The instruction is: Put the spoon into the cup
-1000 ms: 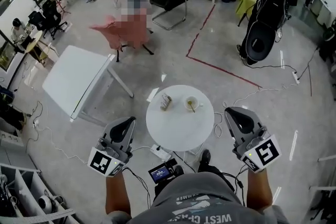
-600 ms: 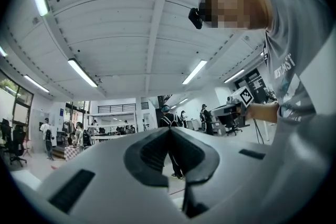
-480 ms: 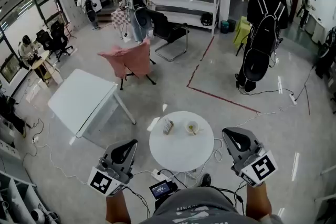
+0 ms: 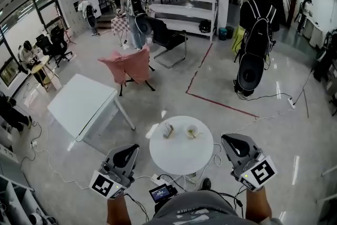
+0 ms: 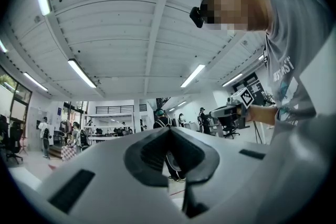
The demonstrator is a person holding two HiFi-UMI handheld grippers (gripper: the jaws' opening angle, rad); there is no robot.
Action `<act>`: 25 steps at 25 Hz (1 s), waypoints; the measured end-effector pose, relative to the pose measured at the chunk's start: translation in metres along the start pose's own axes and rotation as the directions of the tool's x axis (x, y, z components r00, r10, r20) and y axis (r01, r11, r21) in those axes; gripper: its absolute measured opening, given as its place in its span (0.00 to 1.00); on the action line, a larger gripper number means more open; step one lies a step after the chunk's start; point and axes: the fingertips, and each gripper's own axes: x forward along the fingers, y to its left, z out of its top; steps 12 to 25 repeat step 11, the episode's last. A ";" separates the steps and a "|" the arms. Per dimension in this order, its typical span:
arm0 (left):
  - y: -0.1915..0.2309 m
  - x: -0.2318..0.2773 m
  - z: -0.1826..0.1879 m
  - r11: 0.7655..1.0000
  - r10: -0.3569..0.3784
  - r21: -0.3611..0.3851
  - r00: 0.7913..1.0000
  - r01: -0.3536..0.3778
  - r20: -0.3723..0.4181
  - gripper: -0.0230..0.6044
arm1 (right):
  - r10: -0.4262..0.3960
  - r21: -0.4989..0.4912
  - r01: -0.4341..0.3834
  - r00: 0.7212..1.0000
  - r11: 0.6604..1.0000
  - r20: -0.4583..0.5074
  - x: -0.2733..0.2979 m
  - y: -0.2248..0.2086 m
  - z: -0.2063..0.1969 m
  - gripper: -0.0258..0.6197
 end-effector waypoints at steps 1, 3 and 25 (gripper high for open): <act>-0.002 0.000 0.000 1.000 -0.003 -0.002 1.000 0.003 0.000 0.04 | -0.002 0.001 0.002 1.000 1.000 -0.002 -0.002 0.001 0.000 0.04; -0.006 -0.001 0.001 1.000 -0.010 -0.007 1.000 0.010 0.001 0.04 | -0.005 0.003 0.005 1.000 1.000 -0.002 -0.006 0.003 0.001 0.04; -0.006 -0.003 0.000 1.000 -0.027 -0.013 1.000 0.027 0.014 0.04 | -0.018 0.000 0.018 1.000 1.000 -0.008 -0.008 0.008 -0.001 0.04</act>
